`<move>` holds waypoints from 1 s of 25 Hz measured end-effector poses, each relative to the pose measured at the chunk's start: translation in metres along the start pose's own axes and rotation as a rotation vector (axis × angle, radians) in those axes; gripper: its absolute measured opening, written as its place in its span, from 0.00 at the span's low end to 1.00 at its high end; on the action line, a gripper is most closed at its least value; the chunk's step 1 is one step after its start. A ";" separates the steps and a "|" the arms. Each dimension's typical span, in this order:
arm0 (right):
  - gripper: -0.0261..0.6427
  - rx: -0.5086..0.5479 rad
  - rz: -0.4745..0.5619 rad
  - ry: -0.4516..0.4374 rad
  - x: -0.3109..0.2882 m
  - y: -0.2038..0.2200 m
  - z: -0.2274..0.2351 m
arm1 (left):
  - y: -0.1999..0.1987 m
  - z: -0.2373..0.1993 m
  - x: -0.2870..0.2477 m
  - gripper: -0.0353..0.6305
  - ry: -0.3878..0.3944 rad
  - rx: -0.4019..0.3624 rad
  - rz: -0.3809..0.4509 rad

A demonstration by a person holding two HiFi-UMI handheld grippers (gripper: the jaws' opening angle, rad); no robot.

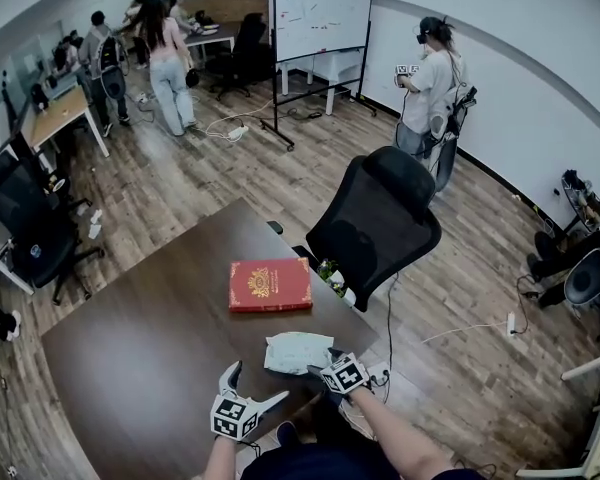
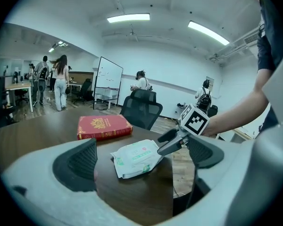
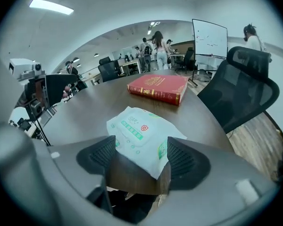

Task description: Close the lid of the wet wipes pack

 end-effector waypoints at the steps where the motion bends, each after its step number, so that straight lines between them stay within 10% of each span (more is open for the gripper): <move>1: 0.57 -0.019 0.013 -0.001 0.006 0.003 -0.001 | 0.001 0.001 0.000 0.95 0.003 0.001 -0.001; 25: 0.56 -0.135 0.304 0.083 0.127 -0.006 -0.042 | 0.001 0.000 0.032 0.95 0.019 0.021 0.039</move>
Point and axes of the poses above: the fingertips, and each gripper's own axes: x backward along the fingers, z to its right, y out of its underside, the point moved 8 cm from there along x, backward along the fingers, and after that the axes turned 11 degrees about x, right-handed, at the moved point
